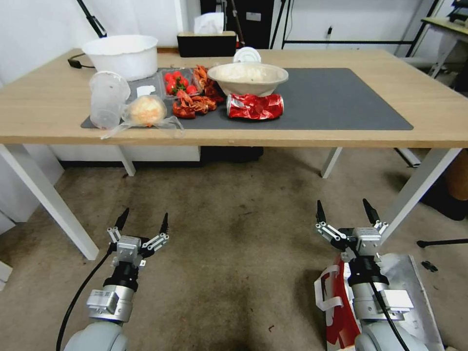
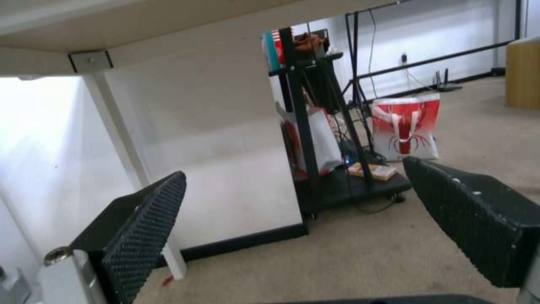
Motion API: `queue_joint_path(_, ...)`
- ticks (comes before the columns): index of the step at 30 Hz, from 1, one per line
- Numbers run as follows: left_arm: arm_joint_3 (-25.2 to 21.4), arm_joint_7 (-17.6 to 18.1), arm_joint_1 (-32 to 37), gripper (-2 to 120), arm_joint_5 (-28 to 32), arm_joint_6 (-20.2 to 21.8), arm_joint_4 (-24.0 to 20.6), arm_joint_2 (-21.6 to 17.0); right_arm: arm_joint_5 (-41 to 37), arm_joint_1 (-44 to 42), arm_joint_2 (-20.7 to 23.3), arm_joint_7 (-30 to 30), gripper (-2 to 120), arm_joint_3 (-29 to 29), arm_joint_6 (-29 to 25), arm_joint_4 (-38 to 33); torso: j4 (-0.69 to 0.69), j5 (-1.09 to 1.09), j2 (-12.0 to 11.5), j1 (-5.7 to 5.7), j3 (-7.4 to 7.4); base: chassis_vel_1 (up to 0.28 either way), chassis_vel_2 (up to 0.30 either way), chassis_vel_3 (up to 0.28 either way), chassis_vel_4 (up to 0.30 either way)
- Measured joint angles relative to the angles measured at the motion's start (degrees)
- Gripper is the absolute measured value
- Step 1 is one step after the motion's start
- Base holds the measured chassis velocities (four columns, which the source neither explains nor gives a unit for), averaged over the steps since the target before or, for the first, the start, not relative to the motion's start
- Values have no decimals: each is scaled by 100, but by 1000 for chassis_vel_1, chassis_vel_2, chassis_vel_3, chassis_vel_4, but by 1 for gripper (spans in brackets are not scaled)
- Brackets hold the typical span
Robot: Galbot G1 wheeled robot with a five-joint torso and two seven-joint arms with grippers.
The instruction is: Pick up the food delivery bag from the floor and place it on the table.
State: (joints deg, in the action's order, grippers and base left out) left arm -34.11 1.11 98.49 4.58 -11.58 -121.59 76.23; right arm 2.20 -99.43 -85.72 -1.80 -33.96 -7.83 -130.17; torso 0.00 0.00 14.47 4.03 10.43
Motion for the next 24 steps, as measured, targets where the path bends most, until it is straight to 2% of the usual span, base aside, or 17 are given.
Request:
queue_joint_path(10, 28, -18, -51, 97, 0, 12, 37, 15, -79, 32, 9, 11, 100, -70, -13, 0, 0, 0, -200, -46, -154, 0, 0, 0, 0)
queue_joint_path(13, -8, -49, -90, 97, 25, 56, 40, -7, -174, 31, 68, 11, 100, -114, 4, 2, 0, 0, -334, -79, -254, 0, 0, 0, 0)
queue_joint_path(18, -12, -55, -101, 97, 32, 61, 38, -9, -179, 40, 68, 11, 100, -110, 12, 12, 0, 0, -386, -88, -297, 0, 0, 0, 0)
queue_joint_path(24, -23, -68, -117, 97, 38, 87, 9, -8, -190, 82, 69, 16, 100, -86, 75, -16, 0, 0, -575, -127, -446, 0, 0, 0, 0)
